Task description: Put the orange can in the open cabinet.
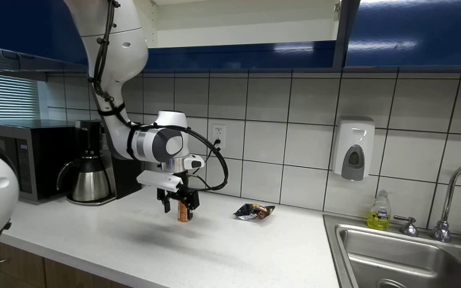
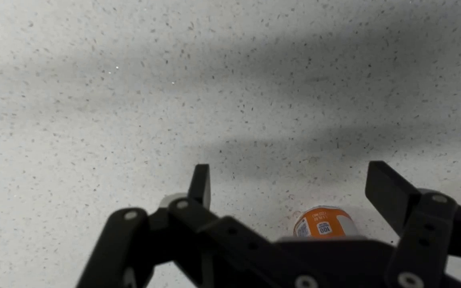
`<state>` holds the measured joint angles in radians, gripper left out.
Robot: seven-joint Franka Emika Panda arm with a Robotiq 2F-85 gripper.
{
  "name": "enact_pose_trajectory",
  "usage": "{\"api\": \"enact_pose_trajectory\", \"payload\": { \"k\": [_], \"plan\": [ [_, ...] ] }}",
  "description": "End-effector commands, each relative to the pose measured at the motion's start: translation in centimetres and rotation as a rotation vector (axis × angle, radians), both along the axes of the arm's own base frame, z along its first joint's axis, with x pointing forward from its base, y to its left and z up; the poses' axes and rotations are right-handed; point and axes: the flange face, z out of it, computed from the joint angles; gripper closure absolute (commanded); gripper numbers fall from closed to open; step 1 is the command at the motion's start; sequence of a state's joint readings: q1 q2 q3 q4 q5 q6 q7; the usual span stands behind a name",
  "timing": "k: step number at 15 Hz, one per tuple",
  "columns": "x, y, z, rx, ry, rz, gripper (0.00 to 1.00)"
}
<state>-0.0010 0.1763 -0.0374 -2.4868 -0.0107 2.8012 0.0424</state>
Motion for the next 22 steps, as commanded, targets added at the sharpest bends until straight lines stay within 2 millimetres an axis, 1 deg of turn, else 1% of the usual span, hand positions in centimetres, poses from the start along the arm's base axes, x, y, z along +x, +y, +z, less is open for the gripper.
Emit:
{"api": "enact_pose_trajectory", "payload": {
  "k": [1, 3, 5, 8, 12, 17, 22],
  "plan": [
    [1.0, 1.6, -0.5, -0.005, -0.051, 0.024, 0.00],
    [1.2, 2.2, -1.0, 0.002, -0.072, 0.025, 0.00],
    [1.5, 2.3, -1.6, 0.004, -0.086, 0.024, 0.00],
    [2.0, 1.8, -2.4, 0.009, -0.110, 0.003, 0.00],
    [3.3, 1.5, -3.2, 0.005, -0.143, -0.002, 0.00],
    [4.8, 2.3, -3.7, 0.010, -0.188, 0.016, 0.00],
    [5.8, 3.0, -3.9, 0.015, -0.226, 0.031, 0.00]
  ]
}}
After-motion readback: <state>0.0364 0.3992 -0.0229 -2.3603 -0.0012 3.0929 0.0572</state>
